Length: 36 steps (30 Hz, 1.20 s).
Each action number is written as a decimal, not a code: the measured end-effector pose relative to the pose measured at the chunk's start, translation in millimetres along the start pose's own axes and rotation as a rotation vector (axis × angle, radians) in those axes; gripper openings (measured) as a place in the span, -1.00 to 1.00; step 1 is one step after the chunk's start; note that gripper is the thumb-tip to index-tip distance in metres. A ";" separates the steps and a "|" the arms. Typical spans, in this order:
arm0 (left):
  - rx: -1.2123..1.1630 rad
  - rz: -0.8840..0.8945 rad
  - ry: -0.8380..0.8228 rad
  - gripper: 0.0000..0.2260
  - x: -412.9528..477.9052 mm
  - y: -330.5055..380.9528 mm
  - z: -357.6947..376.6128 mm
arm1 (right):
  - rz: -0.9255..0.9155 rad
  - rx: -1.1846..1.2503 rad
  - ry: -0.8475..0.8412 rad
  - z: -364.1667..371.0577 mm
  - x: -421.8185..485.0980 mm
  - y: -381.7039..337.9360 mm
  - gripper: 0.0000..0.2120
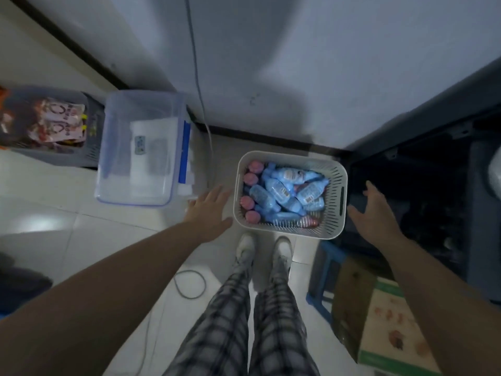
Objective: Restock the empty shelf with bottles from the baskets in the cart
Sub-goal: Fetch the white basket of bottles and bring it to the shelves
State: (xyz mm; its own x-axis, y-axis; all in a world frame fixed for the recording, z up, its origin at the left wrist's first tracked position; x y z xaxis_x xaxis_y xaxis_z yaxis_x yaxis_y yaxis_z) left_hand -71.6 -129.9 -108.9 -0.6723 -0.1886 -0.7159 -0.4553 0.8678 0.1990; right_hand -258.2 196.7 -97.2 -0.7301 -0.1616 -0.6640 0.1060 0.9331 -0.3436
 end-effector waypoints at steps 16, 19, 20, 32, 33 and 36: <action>-0.598 -0.266 0.028 -0.07 178.9 -6.5 98.4 | 0.045 0.075 0.011 110.1 140.9 64.4 -0.14; -0.522 -0.245 0.115 -0.13 187.2 -8.5 94.4 | 0.060 0.182 0.136 113.1 147.0 71.6 -0.08; -0.549 -0.239 0.153 -0.16 189.5 -8.9 94.1 | 0.058 0.187 0.155 114.9 148.0 73.8 -0.10; -0.949 -0.145 0.175 -0.36 187.8 -20.0 88.7 | 0.009 0.242 0.033 111.3 150.2 73.0 -0.12; -0.942 -0.139 0.170 -0.36 182.8 -20.9 85.2 | -0.008 0.247 0.029 106.8 144.3 69.3 -0.12; -0.889 -0.186 0.134 -0.39 154.5 -24.5 76.6 | -0.040 0.224 0.022 90.6 116.6 61.3 -0.16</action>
State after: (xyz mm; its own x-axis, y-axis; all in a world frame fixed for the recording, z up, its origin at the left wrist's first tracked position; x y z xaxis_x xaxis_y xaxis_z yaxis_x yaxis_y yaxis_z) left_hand -119.6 -145.1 -275.6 -0.5800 -0.3893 -0.7156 -0.8071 0.1556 0.5696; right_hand -275.7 205.9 -255.8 -0.7510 -0.1880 -0.6330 0.2217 0.8312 -0.5098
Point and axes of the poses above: each hand's wrist, its own x-axis towards the middle knuckle, its own z-axis out of the palm, y = z × x, the point moved 8 cm from there along x, towards the middle knuckle, and after that the axes turned 4 degrees about -y, right-handed, at the moved point
